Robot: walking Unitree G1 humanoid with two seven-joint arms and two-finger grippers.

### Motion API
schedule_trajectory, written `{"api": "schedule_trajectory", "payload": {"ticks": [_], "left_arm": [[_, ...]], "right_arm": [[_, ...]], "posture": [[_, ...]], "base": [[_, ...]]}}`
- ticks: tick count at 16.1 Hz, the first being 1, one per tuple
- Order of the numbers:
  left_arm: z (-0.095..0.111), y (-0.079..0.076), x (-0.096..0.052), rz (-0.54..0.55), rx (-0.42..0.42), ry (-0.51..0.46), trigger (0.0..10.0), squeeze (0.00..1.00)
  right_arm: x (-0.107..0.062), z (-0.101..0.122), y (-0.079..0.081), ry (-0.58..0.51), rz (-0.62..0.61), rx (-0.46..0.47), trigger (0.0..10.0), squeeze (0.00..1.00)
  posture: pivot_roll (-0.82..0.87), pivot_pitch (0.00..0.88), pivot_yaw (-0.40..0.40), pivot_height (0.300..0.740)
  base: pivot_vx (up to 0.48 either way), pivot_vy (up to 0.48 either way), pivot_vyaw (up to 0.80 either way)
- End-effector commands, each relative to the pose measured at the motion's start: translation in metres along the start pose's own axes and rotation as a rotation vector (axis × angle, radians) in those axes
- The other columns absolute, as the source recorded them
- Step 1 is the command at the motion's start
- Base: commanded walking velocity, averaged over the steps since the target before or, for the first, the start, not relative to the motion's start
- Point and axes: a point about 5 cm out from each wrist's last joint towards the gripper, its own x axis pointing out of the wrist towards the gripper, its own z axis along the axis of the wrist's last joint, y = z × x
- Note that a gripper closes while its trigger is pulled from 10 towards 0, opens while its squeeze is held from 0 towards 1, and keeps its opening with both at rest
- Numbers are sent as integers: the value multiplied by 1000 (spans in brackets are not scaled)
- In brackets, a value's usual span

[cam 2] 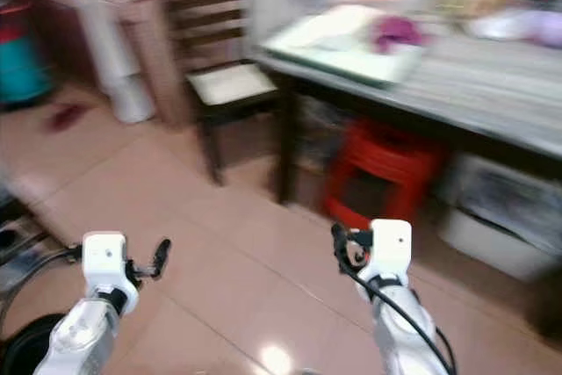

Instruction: Setting the table

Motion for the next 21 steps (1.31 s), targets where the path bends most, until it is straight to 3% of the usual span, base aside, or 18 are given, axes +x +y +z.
{"api": "schedule_trajectory", "payload": {"ticks": [1, 6, 15, 21], "left_arm": [[4, 4, -1, -1, 15, -19, 10000, 0], [13, -3, -3, -100, -16, -66, 10000, 0], [15, -7, -5, -151, -47, -69, 10000, 0], [17, -8, -5, -174, -58, -71, 10000, 0]], "right_arm": [[0, 3, 2, -15, 0, 8, 10000, 0], [0, 5, 4, -29, -5, 15, 10000, 0], [3, 4, 5, -22, -9, 18, 10000, 0], [3, 6, 5, -29, -7, 7, 10000, 0]], "posture": [[-110, 46, 34, 740], [-107, 47, 38, 740], [-101, 48, 39, 740], [-98, 49, 38, 740]], "base": [[0, 0, 0], [0, 0, 0], [0, -426, 0], [0, -469, -711]]}}
